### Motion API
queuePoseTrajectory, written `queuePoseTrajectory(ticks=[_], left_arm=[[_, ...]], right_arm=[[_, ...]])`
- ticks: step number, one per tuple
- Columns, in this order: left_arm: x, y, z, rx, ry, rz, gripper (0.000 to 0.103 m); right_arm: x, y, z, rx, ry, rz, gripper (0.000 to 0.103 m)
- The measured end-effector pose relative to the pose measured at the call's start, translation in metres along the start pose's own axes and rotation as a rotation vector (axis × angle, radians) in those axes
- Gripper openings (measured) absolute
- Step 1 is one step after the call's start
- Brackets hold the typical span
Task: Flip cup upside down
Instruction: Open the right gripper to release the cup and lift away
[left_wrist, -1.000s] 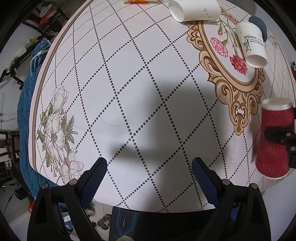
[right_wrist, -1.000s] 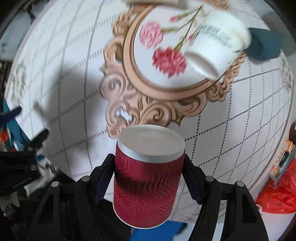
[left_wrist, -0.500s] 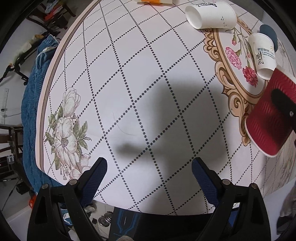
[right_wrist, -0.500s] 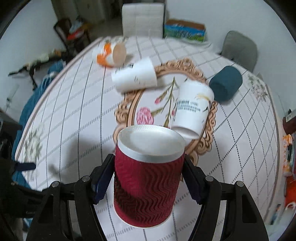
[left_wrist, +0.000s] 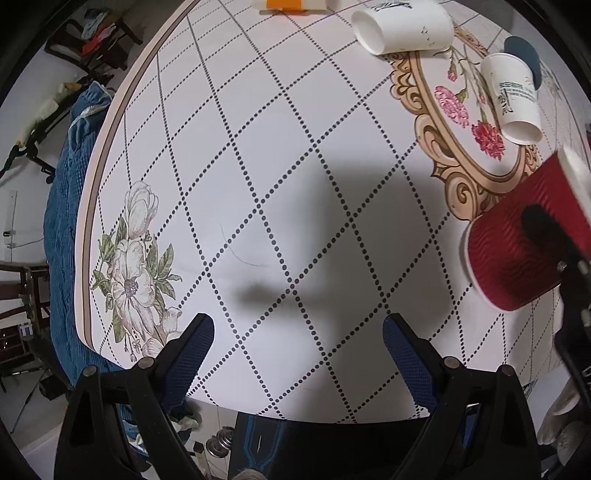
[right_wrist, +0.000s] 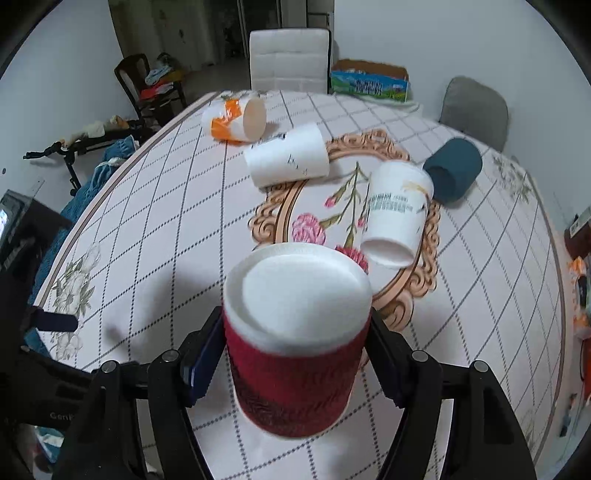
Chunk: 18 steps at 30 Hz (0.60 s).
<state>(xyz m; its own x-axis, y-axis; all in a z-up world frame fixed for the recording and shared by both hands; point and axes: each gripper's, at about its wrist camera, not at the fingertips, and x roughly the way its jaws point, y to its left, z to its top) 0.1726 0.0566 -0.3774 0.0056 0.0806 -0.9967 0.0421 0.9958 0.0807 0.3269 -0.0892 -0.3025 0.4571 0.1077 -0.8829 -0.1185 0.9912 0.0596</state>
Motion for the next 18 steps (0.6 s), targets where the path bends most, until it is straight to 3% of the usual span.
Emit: queuePoseTrajectory(ticks=[5,12,16,18], left_arm=[[-0.021,-0.003,-0.001,0.016,-0.048,-0.018,0.094],[-0.067,-0.01,-0.018,0.061,-0.162,-0.026,0.094],[-0.098,-0.018,-0.027,0.048,-0.212,-0.064,0.094],[-0.109,-0.015,-0.033,0.042,-0.239,-0.073,0.098]], right_arm=[[-0.013,-0.002,-0.004,0.056,0.039,0.011,0.09],[-0.063,-0.012,-0.019,0.145,0.054,-0.047,0.095],[-0.093,-0.022,-0.034,0.195,0.081,-0.124,0.095],[-0.108,-0.026,-0.041,0.214,0.082,-0.152,0.095]])
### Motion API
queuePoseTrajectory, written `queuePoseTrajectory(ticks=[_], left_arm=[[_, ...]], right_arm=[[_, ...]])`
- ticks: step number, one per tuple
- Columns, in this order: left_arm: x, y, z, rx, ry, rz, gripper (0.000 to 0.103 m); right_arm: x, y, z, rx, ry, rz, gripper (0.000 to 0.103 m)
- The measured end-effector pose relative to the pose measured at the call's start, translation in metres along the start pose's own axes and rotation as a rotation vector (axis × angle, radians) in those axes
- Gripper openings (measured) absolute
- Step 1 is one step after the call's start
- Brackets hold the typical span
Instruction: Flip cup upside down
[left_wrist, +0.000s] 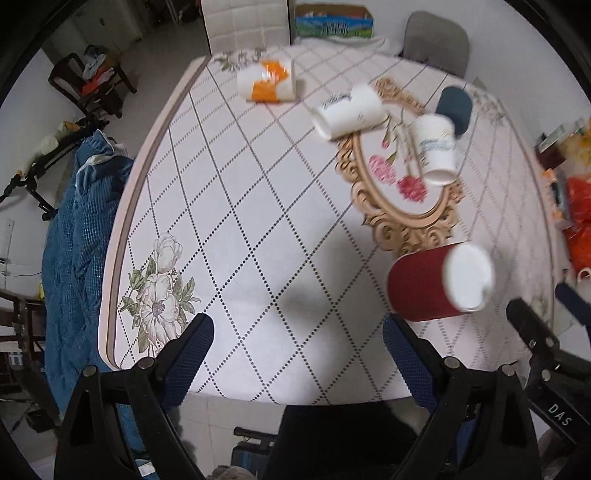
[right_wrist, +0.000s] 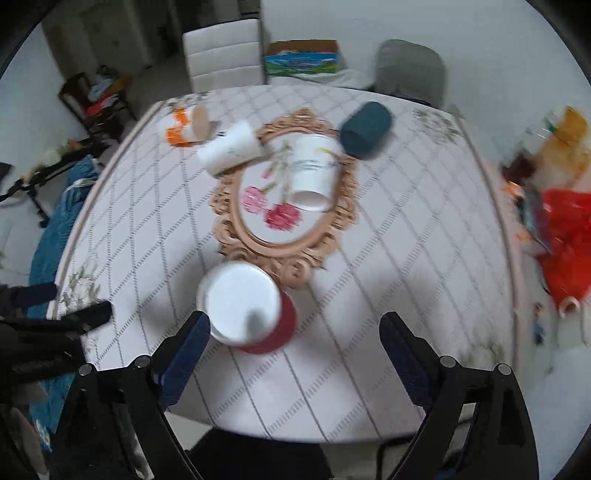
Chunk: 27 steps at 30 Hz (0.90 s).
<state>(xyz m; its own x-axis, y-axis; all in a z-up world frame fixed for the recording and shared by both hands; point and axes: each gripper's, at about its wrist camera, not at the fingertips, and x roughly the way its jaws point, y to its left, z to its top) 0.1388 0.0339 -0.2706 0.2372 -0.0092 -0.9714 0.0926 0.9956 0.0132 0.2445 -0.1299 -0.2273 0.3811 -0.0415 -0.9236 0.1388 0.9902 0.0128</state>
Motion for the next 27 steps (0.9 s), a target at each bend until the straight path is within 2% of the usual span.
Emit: queuePoseTrajectory(ticks=[6,14,20,27], left_arm=[[-0.039,-0.004,-0.016,-0.009,-0.084,-0.006,0.1],[-0.102,-0.009,-0.048,-0.021,-0.201,-0.003,0.1],[-0.162,-0.017,-0.082,0.002,-0.304,0.007,0.1],[-0.213,-0.019,-0.118,0.003,-0.37,-0.005,0.1]], right_arm=[[-0.046,-0.014,-0.016,0.019,-0.049,-0.062,0.096],[-0.119,-0.017,-0.036,0.013,-0.146,-0.054,0.097],[-0.184,-0.017,-0.067,0.021,-0.216,-0.04,0.097],[-0.261,-0.025,-0.101,0.038,-0.298,-0.043,0.097]])
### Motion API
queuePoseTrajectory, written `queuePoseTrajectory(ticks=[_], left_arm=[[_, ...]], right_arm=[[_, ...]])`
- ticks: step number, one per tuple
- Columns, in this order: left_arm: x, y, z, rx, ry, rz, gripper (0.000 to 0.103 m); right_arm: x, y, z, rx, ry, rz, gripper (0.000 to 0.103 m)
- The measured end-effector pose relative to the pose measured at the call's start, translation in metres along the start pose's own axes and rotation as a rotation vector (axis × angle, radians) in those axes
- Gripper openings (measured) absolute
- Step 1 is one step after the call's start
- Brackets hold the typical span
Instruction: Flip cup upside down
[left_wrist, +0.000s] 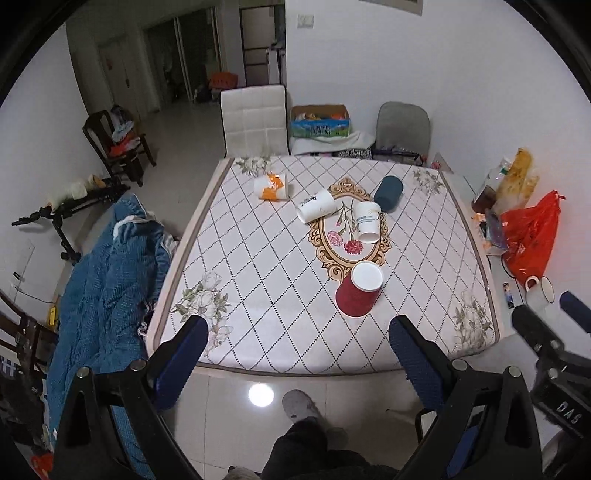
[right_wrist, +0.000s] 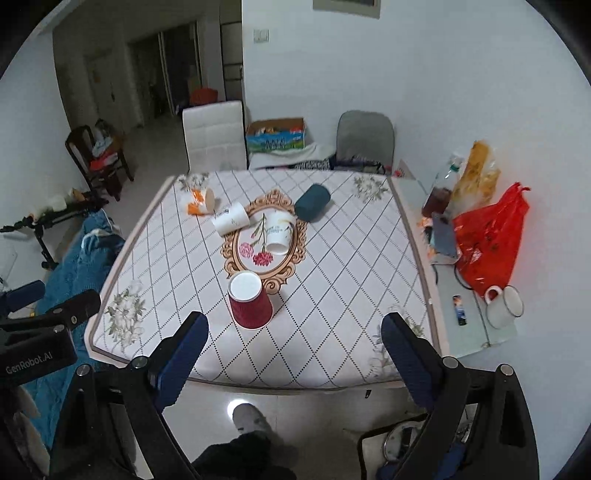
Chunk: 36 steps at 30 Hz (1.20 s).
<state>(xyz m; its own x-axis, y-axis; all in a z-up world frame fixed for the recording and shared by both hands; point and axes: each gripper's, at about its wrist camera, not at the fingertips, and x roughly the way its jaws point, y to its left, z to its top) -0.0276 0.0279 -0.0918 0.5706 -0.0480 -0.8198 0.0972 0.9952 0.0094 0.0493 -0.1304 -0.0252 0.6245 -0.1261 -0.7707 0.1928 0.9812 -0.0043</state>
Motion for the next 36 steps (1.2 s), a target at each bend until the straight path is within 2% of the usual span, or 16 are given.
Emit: queuePoseTrajectory(ticks=[7,13,28,36], left_arm=[[-0.042,0.0,-0.017,-0.009,-0.038,0.0,0.1],[-0.062,-0.002,-0.022,-0.008,-0.058,0.005,0.1],[-0.085,-0.011,-0.036,-0.043,-0.055,0.025,0.1],[-0.095,-0.011,-0.037,-0.027,-0.071,0.022,0.1]], right_arm=[[-0.065,-0.004,-0.011,-0.008,-0.064,0.002,0.097],[-0.093,-0.005,-0.016,-0.011,-0.082,0.017,0.097],[-0.1,-0.008,-0.013,-0.041,-0.071,0.037,0.097],[-0.112,-0.013,-0.014,-0.039,-0.08,0.028,0.097]])
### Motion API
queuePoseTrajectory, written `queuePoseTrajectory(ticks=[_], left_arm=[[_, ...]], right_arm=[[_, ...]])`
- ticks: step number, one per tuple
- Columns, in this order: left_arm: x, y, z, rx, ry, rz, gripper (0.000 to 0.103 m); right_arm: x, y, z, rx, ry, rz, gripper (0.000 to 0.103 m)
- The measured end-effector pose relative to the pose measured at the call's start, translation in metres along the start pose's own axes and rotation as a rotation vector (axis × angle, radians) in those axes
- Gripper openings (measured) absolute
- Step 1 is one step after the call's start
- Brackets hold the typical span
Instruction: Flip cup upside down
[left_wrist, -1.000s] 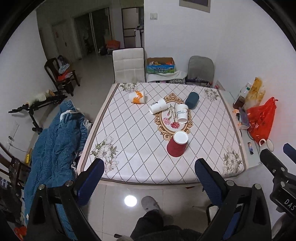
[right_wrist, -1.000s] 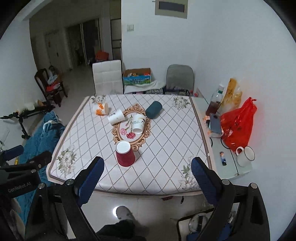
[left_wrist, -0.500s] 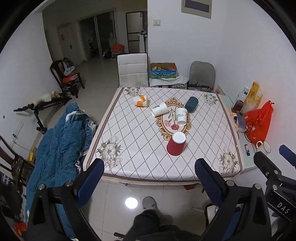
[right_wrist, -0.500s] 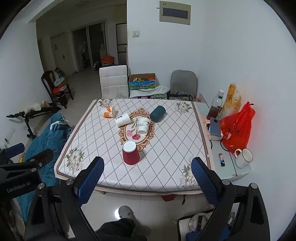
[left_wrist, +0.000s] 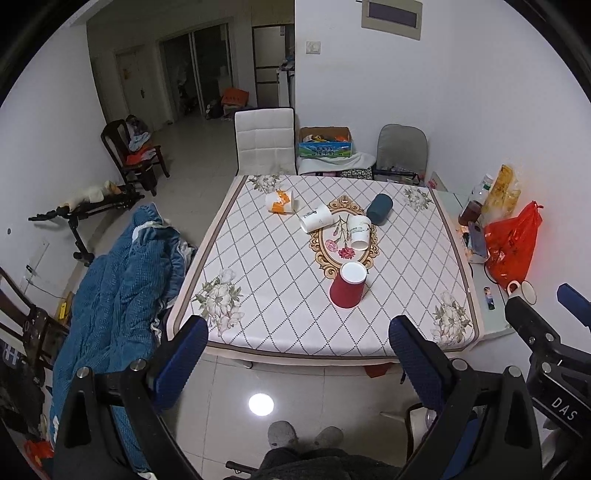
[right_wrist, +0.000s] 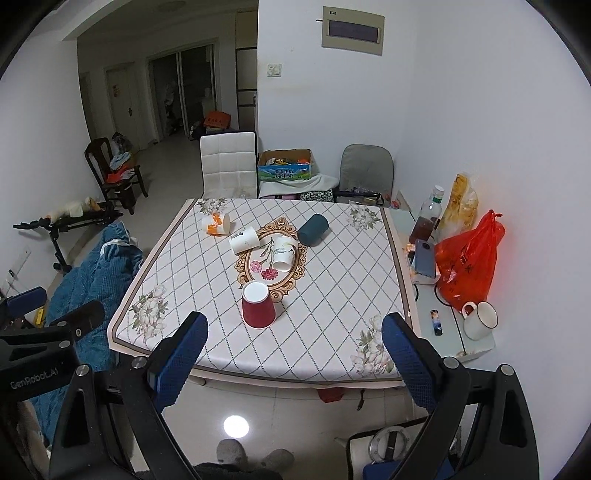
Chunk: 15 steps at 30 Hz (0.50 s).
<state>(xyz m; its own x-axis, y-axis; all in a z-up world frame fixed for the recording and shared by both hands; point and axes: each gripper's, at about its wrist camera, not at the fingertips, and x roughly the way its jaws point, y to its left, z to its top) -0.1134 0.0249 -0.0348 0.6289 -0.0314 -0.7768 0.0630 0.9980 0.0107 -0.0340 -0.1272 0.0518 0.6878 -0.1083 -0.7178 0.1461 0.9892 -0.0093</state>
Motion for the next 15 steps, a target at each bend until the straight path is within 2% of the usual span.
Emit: queuePoseTrajectory(ticks=[15], left_arm=[[-0.003,0.0073,-0.0089,-0.004,0.028,0.0,0.1]], right_arm=[[-0.0107,0.0031,-0.0089,0.004,0.013,0.01,0.098]])
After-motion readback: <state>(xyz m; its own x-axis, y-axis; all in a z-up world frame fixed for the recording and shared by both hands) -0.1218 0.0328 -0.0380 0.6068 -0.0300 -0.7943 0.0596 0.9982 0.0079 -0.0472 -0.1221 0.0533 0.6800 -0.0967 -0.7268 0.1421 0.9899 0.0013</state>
